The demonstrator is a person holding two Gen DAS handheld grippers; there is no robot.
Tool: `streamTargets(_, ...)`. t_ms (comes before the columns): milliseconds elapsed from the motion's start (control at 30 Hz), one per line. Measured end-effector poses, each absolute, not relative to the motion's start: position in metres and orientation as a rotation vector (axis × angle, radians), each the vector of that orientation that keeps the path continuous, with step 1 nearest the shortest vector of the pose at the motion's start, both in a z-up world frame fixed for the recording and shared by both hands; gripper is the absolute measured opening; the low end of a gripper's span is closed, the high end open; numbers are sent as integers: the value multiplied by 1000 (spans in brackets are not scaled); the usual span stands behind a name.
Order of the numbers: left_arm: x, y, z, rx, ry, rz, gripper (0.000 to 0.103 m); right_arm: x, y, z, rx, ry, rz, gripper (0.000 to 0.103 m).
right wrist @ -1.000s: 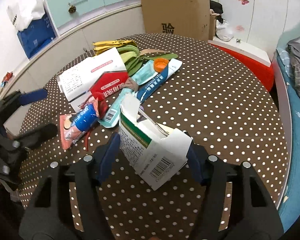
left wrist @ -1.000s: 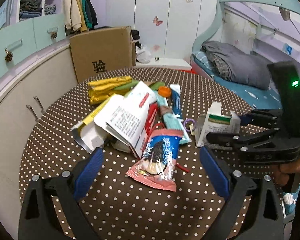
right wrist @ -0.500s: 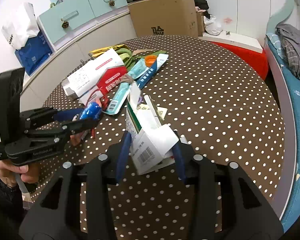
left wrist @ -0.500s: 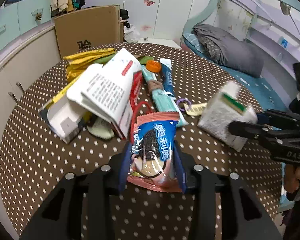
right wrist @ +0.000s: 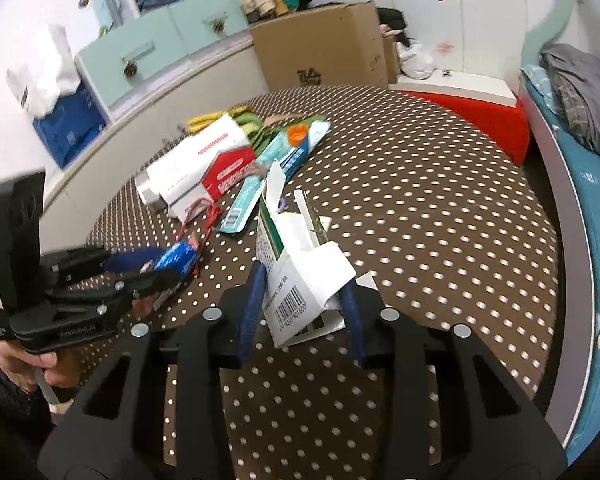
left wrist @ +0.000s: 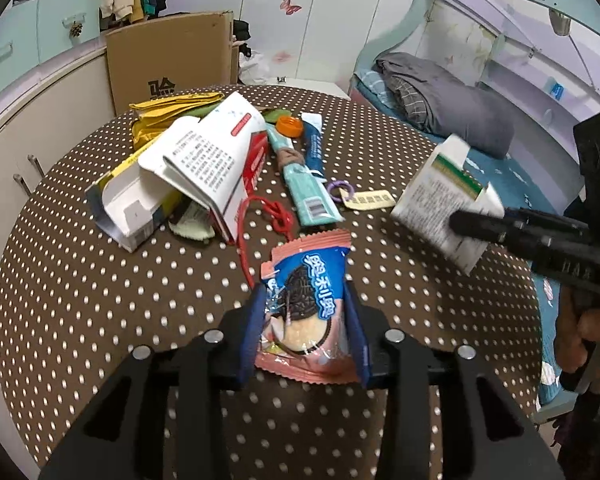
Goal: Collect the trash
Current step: 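Grasp the pink cookie wrapper with the left tool while the right tool grasps the white medicine box, then carry both items over the clear bin and open both tools to drop them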
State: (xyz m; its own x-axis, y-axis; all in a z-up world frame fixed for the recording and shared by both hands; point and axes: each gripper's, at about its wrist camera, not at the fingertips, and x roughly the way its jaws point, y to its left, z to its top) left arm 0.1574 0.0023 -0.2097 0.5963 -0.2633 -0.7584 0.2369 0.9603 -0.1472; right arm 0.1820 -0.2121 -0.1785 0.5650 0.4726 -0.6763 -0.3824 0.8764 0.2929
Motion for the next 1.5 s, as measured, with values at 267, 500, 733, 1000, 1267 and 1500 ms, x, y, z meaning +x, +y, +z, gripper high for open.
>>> streamTargets(267, 150, -14, -191, -62, 842, -349, 38, 174, -253, -164, 213, 769, 438, 36)
streamTargets(500, 172, -57, -153, -57, 743, -392, 38, 170, -296, -125, 259, 661, 370, 36)
streamTargets(733, 206, -117, -107, -24, 635, -447, 38, 169, -358, -89, 307, 564, 242, 37)
streamTargets(1000, 248, -198, -85, 0, 627, -554, 38, 177, -447, -90, 447, 530, 80, 37)
streamTargets(1267, 280, -277, -113, 47, 713, -627, 38, 205, -504, -148, 544, 637, -44, 38)
streamTargets(1500, 302, -328, -158, 111, 828, -656, 38, 241, -528, -256, 665, 830, -115, 39)
